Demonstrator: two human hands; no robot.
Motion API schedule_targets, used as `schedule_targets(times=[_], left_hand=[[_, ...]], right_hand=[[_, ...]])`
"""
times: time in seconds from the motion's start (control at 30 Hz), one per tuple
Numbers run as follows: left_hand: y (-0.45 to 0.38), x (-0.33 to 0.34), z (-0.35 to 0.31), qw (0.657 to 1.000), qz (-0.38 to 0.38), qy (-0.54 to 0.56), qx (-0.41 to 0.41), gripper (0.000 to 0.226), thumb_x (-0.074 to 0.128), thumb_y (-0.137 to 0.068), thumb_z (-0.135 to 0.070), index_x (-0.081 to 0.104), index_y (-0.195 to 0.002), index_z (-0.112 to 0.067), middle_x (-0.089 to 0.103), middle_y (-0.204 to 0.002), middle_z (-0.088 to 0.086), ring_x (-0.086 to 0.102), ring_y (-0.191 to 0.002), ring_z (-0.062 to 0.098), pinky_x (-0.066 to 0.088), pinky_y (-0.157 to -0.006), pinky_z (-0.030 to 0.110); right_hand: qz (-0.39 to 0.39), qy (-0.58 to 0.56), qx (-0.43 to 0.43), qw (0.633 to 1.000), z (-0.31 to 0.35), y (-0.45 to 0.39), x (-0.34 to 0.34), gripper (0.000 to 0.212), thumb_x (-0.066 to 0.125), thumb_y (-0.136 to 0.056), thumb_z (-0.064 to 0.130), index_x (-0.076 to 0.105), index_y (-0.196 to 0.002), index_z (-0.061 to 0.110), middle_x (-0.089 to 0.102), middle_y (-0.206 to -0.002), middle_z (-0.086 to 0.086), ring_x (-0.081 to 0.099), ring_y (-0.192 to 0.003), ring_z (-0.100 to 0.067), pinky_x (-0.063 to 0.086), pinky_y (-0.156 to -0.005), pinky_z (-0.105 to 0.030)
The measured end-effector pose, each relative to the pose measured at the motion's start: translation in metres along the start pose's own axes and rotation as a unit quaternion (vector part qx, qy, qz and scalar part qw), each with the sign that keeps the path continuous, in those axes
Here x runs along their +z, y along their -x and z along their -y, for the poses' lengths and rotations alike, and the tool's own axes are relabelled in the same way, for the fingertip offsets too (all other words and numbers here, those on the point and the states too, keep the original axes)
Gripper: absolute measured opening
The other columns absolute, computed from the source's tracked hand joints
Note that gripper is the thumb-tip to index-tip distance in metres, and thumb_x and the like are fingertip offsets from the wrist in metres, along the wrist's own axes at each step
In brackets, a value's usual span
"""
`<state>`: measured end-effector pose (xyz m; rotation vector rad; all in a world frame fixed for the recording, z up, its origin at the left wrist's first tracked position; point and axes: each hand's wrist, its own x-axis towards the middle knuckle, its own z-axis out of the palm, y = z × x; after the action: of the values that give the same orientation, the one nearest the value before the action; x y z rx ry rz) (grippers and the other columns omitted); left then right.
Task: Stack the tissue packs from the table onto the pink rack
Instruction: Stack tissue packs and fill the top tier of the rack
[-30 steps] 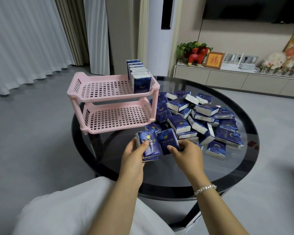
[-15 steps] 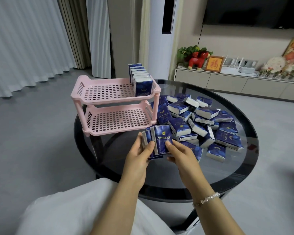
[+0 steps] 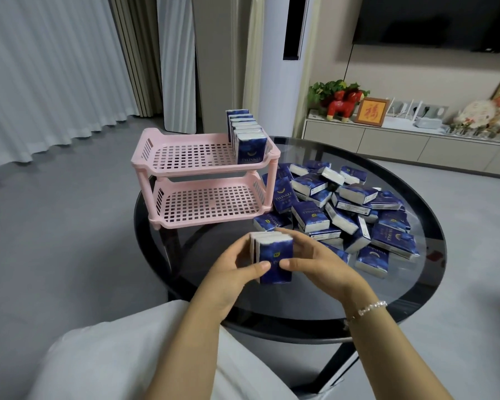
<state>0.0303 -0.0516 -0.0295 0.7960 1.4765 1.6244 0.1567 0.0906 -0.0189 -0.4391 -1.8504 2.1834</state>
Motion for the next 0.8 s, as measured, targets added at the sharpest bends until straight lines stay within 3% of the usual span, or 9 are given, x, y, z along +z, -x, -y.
schedule_targets(times=[0.13,0.23,0.33,0.5,0.67,0.8], left_hand=[[0.005,-0.005,0.004,0.986,-0.013,-0.163,-0.028,0.079,0.075,-0.070,-0.024,0.042,-0.140,-0.036,0.052,-0.137,-0.014,0.046,-0.128,0.005,0.037,-0.111,0.040],[0.008,-0.001,0.000,0.976,-0.018,-0.214,-0.027,0.084,0.074,-0.079,-0.016,0.029,-0.148,-0.033,0.038,-0.147,-0.015,0.037,-0.134,0.004,0.033,-0.113,0.036],[0.011,0.001,-0.003,0.967,-0.011,-0.253,-0.018,0.085,0.070,-0.083,-0.013,0.021,-0.150,-0.032,0.031,-0.151,-0.015,0.032,-0.136,0.005,0.031,-0.113,0.033],[0.010,0.005,-0.004,0.951,0.007,-0.309,-0.019,0.088,0.067,-0.086,-0.018,0.011,-0.151,-0.032,0.026,-0.151,-0.014,0.032,-0.136,0.027,0.031,-0.113,0.040],[0.009,0.007,-0.005,0.937,0.040,-0.348,-0.019,0.080,0.055,-0.095,-0.022,0.000,-0.153,-0.026,0.008,-0.157,-0.015,0.008,-0.144,0.008,0.016,-0.118,0.030],[0.007,0.008,-0.005,0.926,0.055,-0.373,-0.021,0.075,0.046,-0.099,-0.026,-0.007,-0.152,-0.022,0.002,-0.158,-0.013,-0.002,-0.144,0.007,0.013,-0.114,0.028]], right_hand=[[0.015,0.112,0.026,0.993,0.001,0.004,-0.005,0.071,0.067,-0.075,-0.012,0.040,-0.131,0.022,0.061,-0.127,0.004,0.057,-0.118,-0.013,0.050,-0.090,-0.026],[0.035,0.153,0.035,0.987,0.001,0.006,-0.010,0.079,0.070,-0.076,-0.008,0.033,-0.137,0.027,0.057,-0.132,0.007,0.056,-0.120,-0.011,0.047,-0.097,-0.031],[0.021,0.178,0.049,0.983,0.002,0.007,-0.013,0.082,0.072,-0.075,-0.003,0.033,-0.139,0.031,0.054,-0.131,0.012,0.054,-0.117,-0.002,0.048,-0.092,-0.025],[0.001,0.227,0.037,0.973,0.002,0.005,-0.017,0.084,0.078,-0.073,0.009,0.036,-0.139,0.036,0.050,-0.138,0.009,0.047,-0.126,-0.004,0.039,-0.102,-0.029],[-0.005,0.237,0.026,0.971,0.001,0.003,-0.014,0.080,0.082,-0.068,0.020,0.040,-0.134,0.038,0.061,-0.127,0.009,0.059,-0.107,-0.025,0.045,-0.088,-0.031],[-0.010,0.240,0.019,0.971,0.004,0.001,-0.011,0.072,0.081,-0.070,0.013,0.045,-0.130,0.030,0.067,-0.118,0.009,0.060,-0.107,-0.029,0.047,-0.088,-0.032]])
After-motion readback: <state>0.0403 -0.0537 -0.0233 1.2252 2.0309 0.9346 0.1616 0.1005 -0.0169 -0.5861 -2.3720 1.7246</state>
